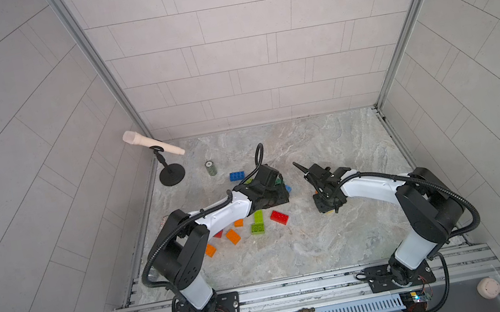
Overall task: Assemble a rectangle with lego
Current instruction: Move the lego brick at the center of the board.
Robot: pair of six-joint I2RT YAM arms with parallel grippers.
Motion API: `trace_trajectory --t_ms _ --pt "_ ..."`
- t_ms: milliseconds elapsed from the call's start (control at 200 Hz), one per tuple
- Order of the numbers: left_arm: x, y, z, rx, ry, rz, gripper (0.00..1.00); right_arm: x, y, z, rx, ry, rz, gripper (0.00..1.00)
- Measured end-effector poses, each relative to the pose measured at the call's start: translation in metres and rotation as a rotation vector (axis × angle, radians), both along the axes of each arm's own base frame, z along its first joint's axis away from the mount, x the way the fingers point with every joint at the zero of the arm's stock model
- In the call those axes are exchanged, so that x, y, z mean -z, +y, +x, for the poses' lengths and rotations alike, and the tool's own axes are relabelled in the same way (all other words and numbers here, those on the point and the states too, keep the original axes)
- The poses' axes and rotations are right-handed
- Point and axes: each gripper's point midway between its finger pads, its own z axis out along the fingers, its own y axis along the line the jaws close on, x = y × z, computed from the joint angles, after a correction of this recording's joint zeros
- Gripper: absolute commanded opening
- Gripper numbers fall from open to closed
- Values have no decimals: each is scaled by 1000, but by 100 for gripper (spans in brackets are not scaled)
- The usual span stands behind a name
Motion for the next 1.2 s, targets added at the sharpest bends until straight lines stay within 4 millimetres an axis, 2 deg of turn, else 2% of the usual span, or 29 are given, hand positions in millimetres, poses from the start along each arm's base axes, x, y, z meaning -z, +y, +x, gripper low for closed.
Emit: trace_trajectory --t_ms 370,961,1096,1201 --pt "0 -1 -1 4 0 0 59 0 0 0 -7 5 4 42" --pt "0 -1 -1 6 -1 1 59 4 4 1 -12 23 9 48" --pt "0 -1 -1 8 -6 6 59 -4 7 4 -23 25 14 58" --pt "-3 4 2 14 -29 24 59 -23 10 10 -32 8 30 64"
